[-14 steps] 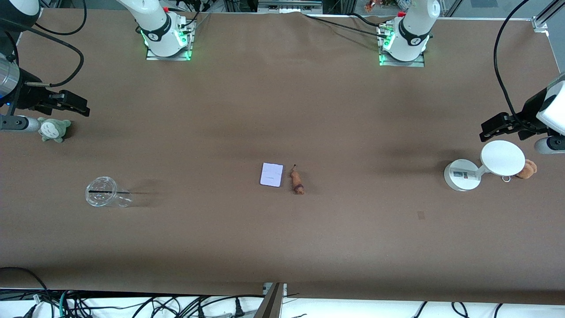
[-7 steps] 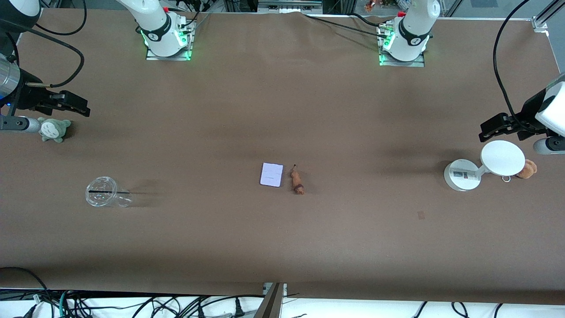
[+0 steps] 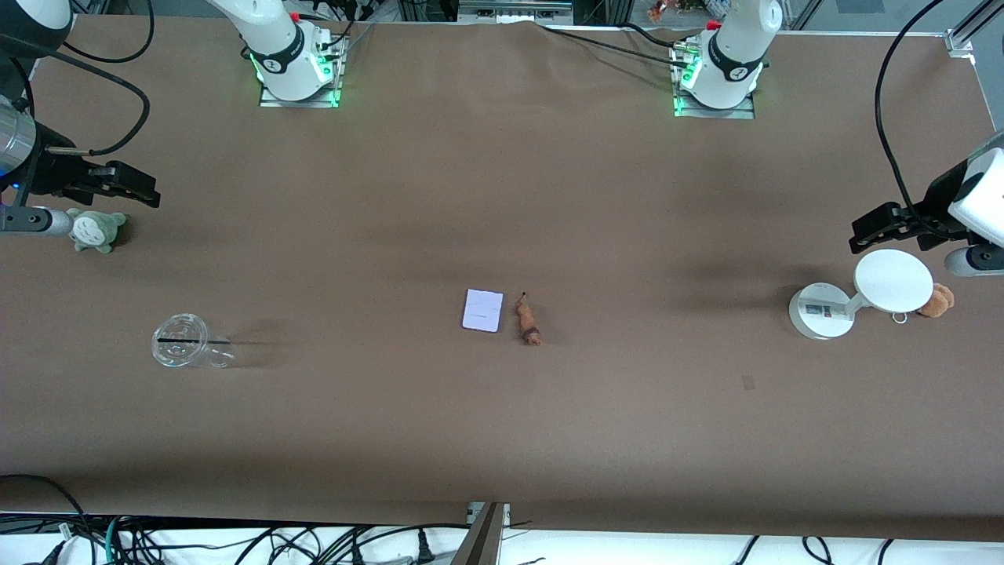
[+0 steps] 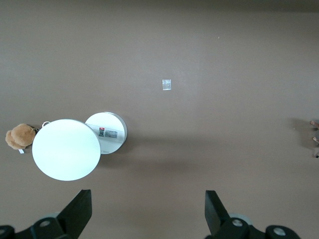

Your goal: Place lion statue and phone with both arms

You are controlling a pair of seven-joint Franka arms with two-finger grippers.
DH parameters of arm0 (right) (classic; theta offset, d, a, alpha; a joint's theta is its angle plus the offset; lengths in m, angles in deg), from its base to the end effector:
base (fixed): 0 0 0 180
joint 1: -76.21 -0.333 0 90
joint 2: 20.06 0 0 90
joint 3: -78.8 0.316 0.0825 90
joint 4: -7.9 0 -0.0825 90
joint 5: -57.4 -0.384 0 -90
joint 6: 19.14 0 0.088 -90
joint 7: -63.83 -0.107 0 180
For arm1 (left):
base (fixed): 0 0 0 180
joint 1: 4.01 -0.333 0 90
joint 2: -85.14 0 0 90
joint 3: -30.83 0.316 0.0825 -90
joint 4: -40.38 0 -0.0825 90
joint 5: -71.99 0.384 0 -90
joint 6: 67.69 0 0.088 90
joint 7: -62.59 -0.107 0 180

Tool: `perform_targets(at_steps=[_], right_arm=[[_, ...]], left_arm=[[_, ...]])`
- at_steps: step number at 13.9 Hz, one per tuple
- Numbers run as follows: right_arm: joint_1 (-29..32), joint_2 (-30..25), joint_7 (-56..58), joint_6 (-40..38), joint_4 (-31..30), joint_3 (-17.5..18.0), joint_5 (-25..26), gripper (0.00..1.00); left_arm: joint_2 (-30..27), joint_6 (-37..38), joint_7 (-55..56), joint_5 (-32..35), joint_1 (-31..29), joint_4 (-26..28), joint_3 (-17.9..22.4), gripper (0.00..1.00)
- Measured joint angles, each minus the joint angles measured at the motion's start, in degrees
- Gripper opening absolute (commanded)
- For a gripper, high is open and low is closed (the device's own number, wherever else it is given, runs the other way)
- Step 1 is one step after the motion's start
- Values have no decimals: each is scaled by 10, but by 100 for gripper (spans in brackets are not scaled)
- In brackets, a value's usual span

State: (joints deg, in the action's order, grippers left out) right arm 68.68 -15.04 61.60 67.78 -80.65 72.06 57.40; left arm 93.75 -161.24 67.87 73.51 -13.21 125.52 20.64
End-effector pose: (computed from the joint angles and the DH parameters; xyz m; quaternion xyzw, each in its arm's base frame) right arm 0.5730 0.0107 0.5829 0.9982 -0.0126 -0.0575 0.0067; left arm 0.6046 0.0001 0.5843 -0.9993 -0.0376 0.0006 0.0000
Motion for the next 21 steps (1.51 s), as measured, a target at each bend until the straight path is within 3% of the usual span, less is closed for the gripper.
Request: perform_targets(at_steps=[6, 14, 17, 21], right_arm=[[0, 1, 0, 0, 0, 0, 0, 100], [0, 21, 0, 0, 0, 0, -10, 100], [-1, 37, 0, 1, 0, 0, -13, 100], [-1, 63, 0, 2, 0, 0, -13, 100]], left_arm=[[14, 0, 4, -1, 15, 2, -2, 100], [89, -9, 129, -21, 124, -13, -6, 100], [131, -32, 184, -25, 179, -32, -6, 100], [240, -123, 274, -25, 253, -91, -7, 100]])
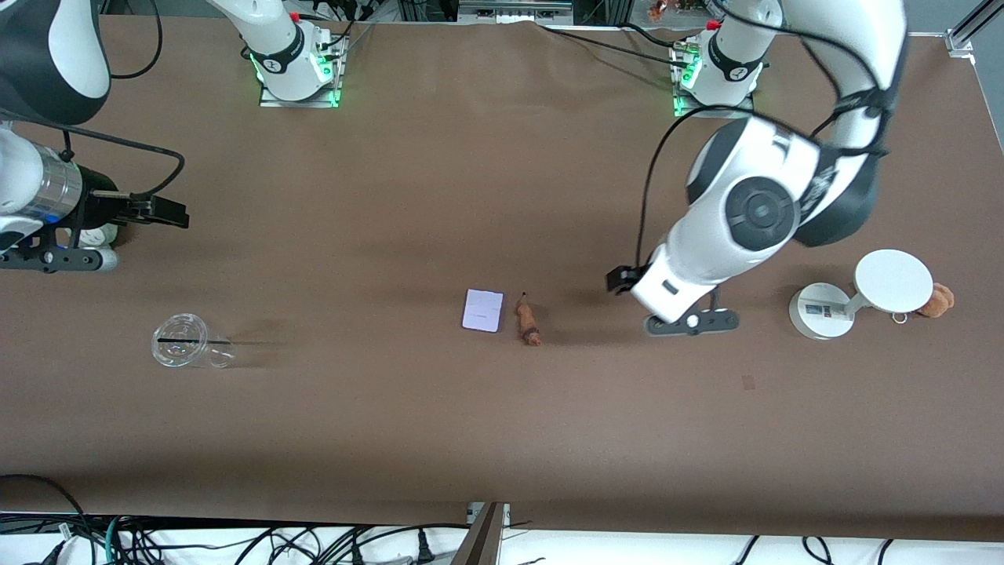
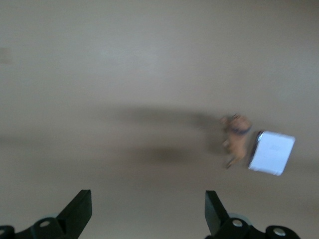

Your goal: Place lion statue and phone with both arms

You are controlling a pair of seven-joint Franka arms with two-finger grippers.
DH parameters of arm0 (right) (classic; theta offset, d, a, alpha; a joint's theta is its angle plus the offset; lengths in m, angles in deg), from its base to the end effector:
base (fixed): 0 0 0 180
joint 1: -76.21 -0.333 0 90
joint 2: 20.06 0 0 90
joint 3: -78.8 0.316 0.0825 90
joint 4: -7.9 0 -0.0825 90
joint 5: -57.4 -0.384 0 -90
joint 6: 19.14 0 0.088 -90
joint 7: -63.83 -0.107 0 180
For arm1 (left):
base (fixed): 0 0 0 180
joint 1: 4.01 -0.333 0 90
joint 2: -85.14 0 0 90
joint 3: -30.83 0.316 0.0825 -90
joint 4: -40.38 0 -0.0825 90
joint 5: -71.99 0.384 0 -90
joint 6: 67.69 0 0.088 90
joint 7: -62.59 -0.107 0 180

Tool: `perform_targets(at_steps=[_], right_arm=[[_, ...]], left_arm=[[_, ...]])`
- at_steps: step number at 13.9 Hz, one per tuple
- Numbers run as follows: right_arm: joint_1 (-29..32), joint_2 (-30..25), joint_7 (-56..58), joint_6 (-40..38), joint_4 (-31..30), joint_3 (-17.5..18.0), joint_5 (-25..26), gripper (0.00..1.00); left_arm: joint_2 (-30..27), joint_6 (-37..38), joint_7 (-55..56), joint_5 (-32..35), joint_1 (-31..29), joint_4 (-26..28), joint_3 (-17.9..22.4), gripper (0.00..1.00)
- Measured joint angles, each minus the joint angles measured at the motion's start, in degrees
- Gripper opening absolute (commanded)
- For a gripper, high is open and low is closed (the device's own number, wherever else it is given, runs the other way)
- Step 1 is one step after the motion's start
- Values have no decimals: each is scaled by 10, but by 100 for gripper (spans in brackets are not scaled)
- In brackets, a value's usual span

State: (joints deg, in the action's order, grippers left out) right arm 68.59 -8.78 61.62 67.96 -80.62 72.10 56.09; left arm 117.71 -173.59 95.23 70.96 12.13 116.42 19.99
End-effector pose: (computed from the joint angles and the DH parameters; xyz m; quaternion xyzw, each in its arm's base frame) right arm 0.5970 0.0177 0.5197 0.9939 -0.0120 -0.1099 0.0031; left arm 0.6464 -0.2991 0.4051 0.9959 0.0655 -0.0459 0.0423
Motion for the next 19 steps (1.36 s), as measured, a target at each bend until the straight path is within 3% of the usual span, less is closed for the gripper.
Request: perform_targets(at_steps=[5, 8, 17, 18, 19], right_arm=[[-9, 22, 0, 32, 0, 6, -8, 100], [-42, 58, -15, 81, 0, 8, -12, 100], [-99, 160, -73, 179, 1, 8, -14, 100], [-102, 166, -73, 186, 1, 9, -14, 100], [-107, 171, -73, 194, 1, 9, -14, 100]], left_arm=[[129, -173, 137, 0, 88, -44, 3, 100], [173, -246, 170, 0, 111, -51, 4, 100], [217, -273, 181, 0, 118, -58, 12, 100], [218, -273, 181, 0, 118, -58, 12, 95], [219, -273, 181, 0, 118, -58, 12, 77]])
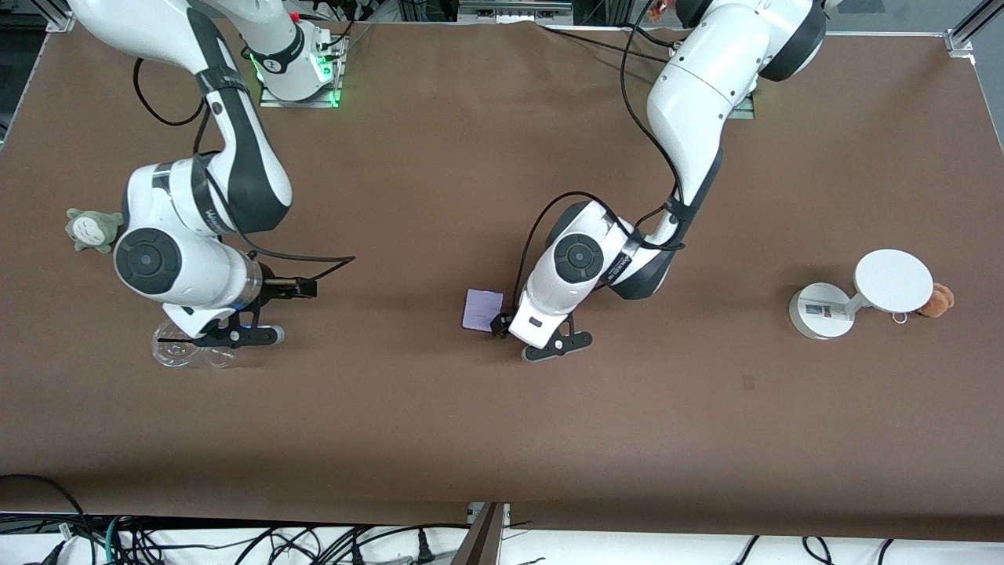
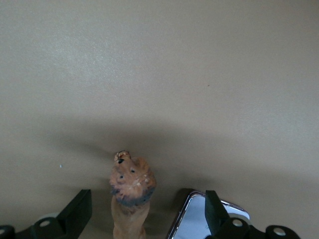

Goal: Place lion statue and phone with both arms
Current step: 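Grasp the lion with the left gripper while the right gripper grasps the phone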

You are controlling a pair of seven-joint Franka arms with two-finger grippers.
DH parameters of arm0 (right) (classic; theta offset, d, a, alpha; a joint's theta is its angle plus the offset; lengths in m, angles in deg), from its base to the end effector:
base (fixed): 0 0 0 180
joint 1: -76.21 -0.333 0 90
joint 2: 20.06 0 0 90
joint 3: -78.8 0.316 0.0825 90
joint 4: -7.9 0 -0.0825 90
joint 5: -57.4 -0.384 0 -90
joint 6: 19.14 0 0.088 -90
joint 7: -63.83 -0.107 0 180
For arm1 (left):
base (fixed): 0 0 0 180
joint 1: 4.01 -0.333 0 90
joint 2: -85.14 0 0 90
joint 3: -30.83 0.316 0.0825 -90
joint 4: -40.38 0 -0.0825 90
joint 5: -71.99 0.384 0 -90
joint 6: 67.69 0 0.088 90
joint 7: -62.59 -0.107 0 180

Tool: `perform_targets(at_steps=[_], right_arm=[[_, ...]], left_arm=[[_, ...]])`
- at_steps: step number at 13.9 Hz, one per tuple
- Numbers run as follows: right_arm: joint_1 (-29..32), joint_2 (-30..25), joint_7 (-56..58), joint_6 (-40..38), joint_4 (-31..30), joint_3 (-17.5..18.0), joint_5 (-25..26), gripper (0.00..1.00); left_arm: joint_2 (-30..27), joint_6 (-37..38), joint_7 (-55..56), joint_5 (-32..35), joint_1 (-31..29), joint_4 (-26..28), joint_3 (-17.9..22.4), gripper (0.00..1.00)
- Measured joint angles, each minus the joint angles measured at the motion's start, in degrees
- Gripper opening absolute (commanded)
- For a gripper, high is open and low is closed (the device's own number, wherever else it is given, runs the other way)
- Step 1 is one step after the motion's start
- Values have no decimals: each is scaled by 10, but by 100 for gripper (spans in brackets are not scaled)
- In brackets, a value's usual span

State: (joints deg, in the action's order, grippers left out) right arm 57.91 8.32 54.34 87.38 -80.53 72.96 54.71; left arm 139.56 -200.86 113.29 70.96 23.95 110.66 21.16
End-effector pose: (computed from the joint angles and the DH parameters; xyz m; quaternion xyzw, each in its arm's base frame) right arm 0.6515 0.1570 0.3526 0.9959 0.0211 -0.0862 0.0196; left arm 0.6329 -0.4412 0.2125 0.9815 0.1584 0.0063 0.1072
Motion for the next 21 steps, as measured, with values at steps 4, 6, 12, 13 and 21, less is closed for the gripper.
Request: perform_targets(at_steps=[4, 6, 12, 13, 21], right_arm=[[-14, 25, -2, 44, 0, 0, -26, 100], [-16, 36, -2, 60, 0, 0, -42, 100], [-49, 60, -24, 109, 1, 1, -47, 100], [-58, 66, -45, 123, 1, 1, -47, 100], [-159, 127, -230, 268, 1, 3, -47, 100]], left_arm=[[7, 0, -2, 0, 0, 0, 0, 0], [11, 0, -7, 0, 1, 2, 0, 0], [13, -1, -50, 8, -3, 0, 5, 0], [13, -1, -72, 9, -10, -2, 8, 0], [7, 37, -339, 9, -153, -4, 1, 0]])
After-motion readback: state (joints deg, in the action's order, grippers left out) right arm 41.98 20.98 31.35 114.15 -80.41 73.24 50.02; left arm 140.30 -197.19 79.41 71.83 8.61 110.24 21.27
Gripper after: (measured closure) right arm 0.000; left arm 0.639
